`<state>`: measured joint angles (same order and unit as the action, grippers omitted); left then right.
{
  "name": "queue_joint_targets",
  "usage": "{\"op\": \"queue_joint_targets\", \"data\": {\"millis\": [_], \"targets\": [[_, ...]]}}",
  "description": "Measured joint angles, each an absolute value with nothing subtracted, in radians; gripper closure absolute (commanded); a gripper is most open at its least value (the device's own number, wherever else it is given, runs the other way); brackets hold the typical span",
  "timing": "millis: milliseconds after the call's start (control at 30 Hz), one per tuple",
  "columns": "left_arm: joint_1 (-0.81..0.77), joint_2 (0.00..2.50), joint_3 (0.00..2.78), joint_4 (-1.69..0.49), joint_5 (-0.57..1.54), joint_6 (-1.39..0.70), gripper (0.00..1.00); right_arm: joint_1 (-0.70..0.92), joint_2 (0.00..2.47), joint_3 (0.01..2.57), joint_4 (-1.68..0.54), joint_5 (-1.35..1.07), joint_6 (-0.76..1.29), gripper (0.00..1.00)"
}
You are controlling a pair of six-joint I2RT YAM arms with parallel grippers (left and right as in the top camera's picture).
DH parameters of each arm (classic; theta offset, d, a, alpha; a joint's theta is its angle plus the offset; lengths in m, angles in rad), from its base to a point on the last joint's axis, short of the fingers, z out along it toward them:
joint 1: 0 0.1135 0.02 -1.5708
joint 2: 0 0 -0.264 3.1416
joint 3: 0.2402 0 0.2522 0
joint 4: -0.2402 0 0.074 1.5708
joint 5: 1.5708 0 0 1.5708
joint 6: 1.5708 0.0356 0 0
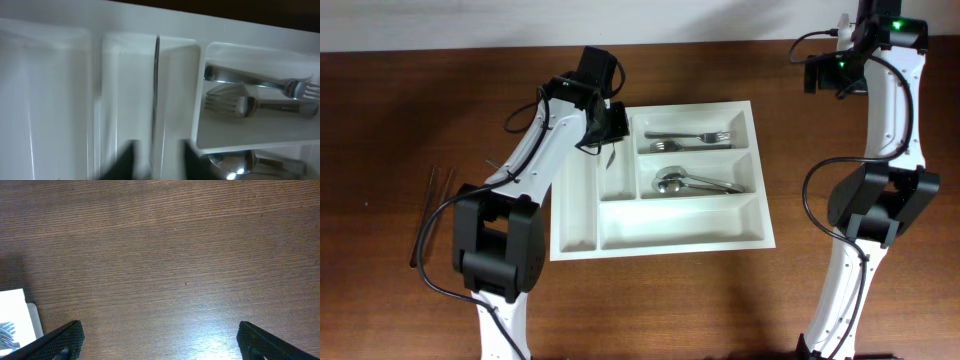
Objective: Pack container
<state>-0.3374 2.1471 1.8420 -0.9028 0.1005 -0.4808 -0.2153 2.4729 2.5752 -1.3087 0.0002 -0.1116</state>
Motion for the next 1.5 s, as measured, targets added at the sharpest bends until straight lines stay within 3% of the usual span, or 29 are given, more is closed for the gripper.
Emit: {"op": "queue_joint_targets", "data": {"millis": [333, 500, 733, 1100, 1200, 1300, 1500], "targets": [[-0.334, 2.147, 1.848, -0.989, 0.101, -0.484, 0.29, -0.215, 2.473, 2.575, -1.309, 0.0, -0.112, 0.01], [-0.262, 2.123, 1.88, -1.23, 0.051, -0.619, 0.28, -0.215, 2.473, 2.575, -1.309, 0.0, -0.112, 0.01], [-0.152, 2.027, 1.888, -1.338, -0.002, -0.745, 0.31, -0.215, 2.473, 2.575, -1.309, 0.0, -0.112, 0.01], [-0.065, 2.014, 1.764, -1.252, 0.008, -0.949, 0.35, -0.215, 2.473, 2.575, -1.309, 0.0, -0.111, 0.01], [-0.004, 2.014, 1.728, -1.197, 0.035, -0.966, 0.48, -0.215, 2.473, 2.575, -1.309, 0.0, -0.112, 0.01], [0.036, 2.014, 1.703, -1.137, 0.065, -0.981, 0.55, -0.215, 2.473, 2.575, -1.309, 0.0, -0.112, 0.01], [0.033, 2.014, 1.604, -1.014, 0.127, -0.989, 0.55, -0.215, 2.473, 2.575, -1.309, 0.0, -0.112, 0.01]]}}
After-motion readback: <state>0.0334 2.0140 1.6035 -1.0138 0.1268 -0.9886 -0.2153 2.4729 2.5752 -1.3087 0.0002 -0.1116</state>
